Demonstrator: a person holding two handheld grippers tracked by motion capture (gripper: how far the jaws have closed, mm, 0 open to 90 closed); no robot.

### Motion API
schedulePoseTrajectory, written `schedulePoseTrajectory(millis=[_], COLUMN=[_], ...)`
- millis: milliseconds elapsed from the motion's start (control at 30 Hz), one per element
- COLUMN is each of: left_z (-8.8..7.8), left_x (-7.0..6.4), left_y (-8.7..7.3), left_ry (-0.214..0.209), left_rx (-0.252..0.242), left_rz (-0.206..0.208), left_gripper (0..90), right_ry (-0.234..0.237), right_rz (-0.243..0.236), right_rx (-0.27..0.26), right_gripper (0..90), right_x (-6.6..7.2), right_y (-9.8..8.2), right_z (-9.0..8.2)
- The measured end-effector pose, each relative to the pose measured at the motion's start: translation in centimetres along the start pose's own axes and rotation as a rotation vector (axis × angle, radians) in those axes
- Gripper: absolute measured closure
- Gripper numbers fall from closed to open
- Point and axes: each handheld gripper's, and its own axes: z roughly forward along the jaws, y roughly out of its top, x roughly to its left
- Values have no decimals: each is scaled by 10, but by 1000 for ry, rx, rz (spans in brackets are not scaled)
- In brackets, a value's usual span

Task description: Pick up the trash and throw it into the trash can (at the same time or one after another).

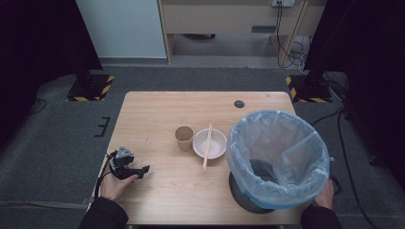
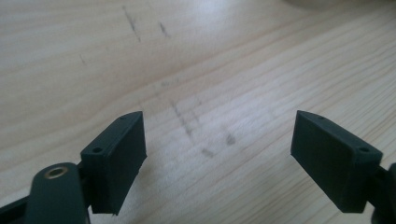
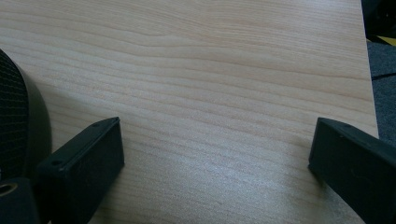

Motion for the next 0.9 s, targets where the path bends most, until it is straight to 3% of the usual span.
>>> schedulePoseTrajectory(millis=[100,233,333,700,900], left_z=[-8,-17,-21,-38,-54], left_x=[-3,-5,-8,-15,-18], left_y=[6,11,14,30,41], left_ry=[2,27,13,48,14], left_rx=[-66,-113,-142,-241,-344], left_rz=[-14,-31,-70,-38,-58], left_gripper=[184,184,183,183,199], right_ry=[0,0,0,0,0], right_rz=[0,0,0,0,0], right_rx=[0,0,0,0,0], right_gripper=[34,34,34,34,34], right_x=[0,0,0,0,0], right_y=[0,0,0,0,0], right_z=[0,0,0,0,0])
